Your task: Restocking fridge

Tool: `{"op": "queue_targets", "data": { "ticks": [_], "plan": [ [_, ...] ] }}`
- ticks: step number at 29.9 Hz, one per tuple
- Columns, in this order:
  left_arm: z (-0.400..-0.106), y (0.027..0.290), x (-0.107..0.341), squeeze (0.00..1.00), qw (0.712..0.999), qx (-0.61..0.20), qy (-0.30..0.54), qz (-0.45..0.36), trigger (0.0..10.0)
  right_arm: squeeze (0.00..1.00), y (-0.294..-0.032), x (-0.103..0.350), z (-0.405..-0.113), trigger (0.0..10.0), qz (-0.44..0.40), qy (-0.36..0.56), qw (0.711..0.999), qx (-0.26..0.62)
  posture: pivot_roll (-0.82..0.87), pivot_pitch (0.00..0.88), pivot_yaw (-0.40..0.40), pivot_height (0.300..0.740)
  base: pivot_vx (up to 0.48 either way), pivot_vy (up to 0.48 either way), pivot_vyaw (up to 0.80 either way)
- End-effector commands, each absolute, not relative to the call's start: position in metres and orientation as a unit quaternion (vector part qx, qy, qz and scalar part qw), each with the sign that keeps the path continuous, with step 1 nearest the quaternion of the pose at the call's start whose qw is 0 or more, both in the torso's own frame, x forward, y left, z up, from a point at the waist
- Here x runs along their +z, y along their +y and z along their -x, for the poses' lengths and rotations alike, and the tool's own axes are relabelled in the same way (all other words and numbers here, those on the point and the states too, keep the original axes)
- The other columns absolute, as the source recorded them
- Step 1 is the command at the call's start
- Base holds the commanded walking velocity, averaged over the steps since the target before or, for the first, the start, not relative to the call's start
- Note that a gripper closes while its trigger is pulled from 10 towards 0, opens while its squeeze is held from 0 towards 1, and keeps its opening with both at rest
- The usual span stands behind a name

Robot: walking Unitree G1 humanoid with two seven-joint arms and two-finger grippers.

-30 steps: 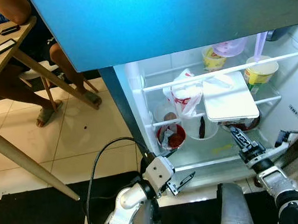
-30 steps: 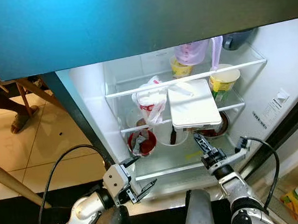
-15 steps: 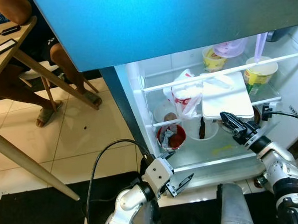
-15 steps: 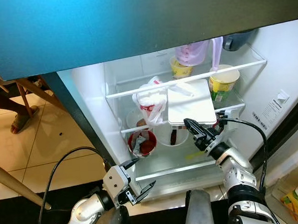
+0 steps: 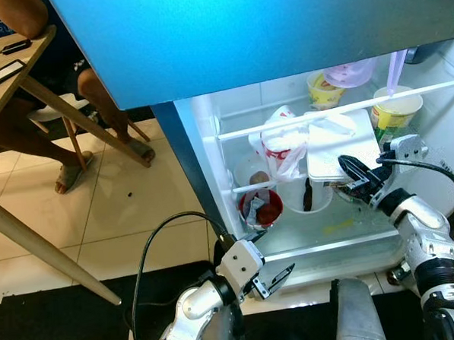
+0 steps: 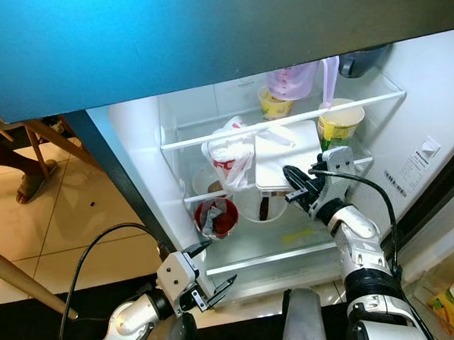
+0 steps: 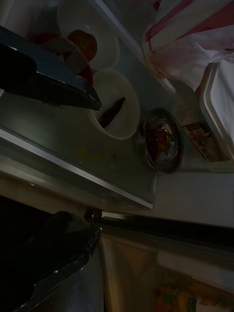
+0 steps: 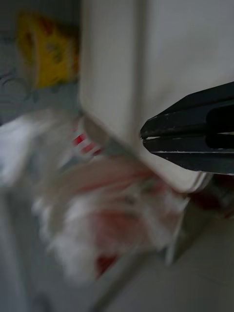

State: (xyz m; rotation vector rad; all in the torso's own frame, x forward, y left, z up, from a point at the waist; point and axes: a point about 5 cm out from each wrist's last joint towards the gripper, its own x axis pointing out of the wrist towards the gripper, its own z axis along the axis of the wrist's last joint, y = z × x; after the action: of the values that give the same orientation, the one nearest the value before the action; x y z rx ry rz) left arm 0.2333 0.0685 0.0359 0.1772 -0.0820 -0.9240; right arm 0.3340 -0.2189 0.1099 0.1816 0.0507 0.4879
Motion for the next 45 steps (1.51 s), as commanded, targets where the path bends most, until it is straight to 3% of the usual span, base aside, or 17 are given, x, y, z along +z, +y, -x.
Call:
{"op": "queue_targets", "data": {
  "ticks": [1, 4, 7, 10, 13, 19, 25, 33, 45],
  "plan": [
    [-0.23, 0.069, 0.032, 0.0, 0.894, -0.441, -0.032, -0.077, 10.0, 0.0, -0.209, 0.105, -0.324, 10.0, -0.119, 0.034, 0.946, 0.3, -0.06, 0.083, 0.117, 0.585, 0.0, 0.0, 0.0],
    [-0.23, 0.069, 0.031, 0.0, 0.894, -0.441, -0.031, -0.077, 10.0, 0.0, -0.195, 0.089, -0.306, 10.0, -0.078, 0.093, 0.915, 0.385, -0.06, 0.083, 0.117, 0.585, 0.0, 0.0, 0.0],
    [-0.231, 0.07, 0.031, 0.0, 0.894, -0.441, -0.032, -0.077, 10.0, 0.0, -0.196, 0.076, -0.299, 10.0, -0.05, 0.136, 0.906, 0.398, -0.06, 0.083, 0.117, 0.585, 0.0, 0.0, 0.0],
    [-0.231, 0.07, 0.031, 0.0, 0.894, -0.44, -0.032, -0.077, 10.0, 0.0, -0.202, 0.066, -0.299, 10.0, -0.02, 0.171, 0.911, 0.375, -0.06, 0.083, 0.117, 0.585, 0.0, 0.0, 0.0],
    [-0.231, 0.07, 0.032, 0.0, 0.894, -0.441, -0.033, -0.077, 10.0, 0.0, -0.224, 0.058, -0.311, 10.0, 0.037, 0.213, 0.942, 0.258, -0.06, 0.084, 0.119, 0.585, 0.0, 0.0, 0.0],
    [-0.231, 0.071, 0.032, 0.0, 0.893, -0.441, -0.034, -0.078, 10.0, 0.0, -0.238, 0.075, -0.326, 10.0, 0.069, 0.181, 0.968, 0.157, -0.06, 0.084, 0.119, 0.585, 0.0, 0.0, 0.0],
    [-0.232, 0.072, 0.032, 0.0, 0.894, -0.439, -0.034, -0.079, 10.0, 0.0, -0.242, 0.081, -0.337, 10.0, 0.097, 0.175, 0.974, 0.101, -0.06, 0.084, 0.119, 0.585, 0.0, 0.0, 0.0],
    [-0.231, 0.072, 0.032, 0.0, 0.894, -0.439, -0.035, -0.079, 10.0, 0.0, -0.235, 0.097, -0.354, 10.0, 0.125, 0.147, 0.979, 0.062, -0.05, 0.09, 0.122, 0.585, 0.0, 0.0, 0.0],
    [-0.23, 0.074, 0.032, 0.0, 0.896, -0.436, -0.035, -0.079, 10.0, 0.0, -0.216, 0.106, -0.367, 10.0, 0.136, 0.136, 0.979, 0.073, -0.03, 0.089, 0.112, 0.585, 0.0, 0.0, 0.0]
  ]
}}
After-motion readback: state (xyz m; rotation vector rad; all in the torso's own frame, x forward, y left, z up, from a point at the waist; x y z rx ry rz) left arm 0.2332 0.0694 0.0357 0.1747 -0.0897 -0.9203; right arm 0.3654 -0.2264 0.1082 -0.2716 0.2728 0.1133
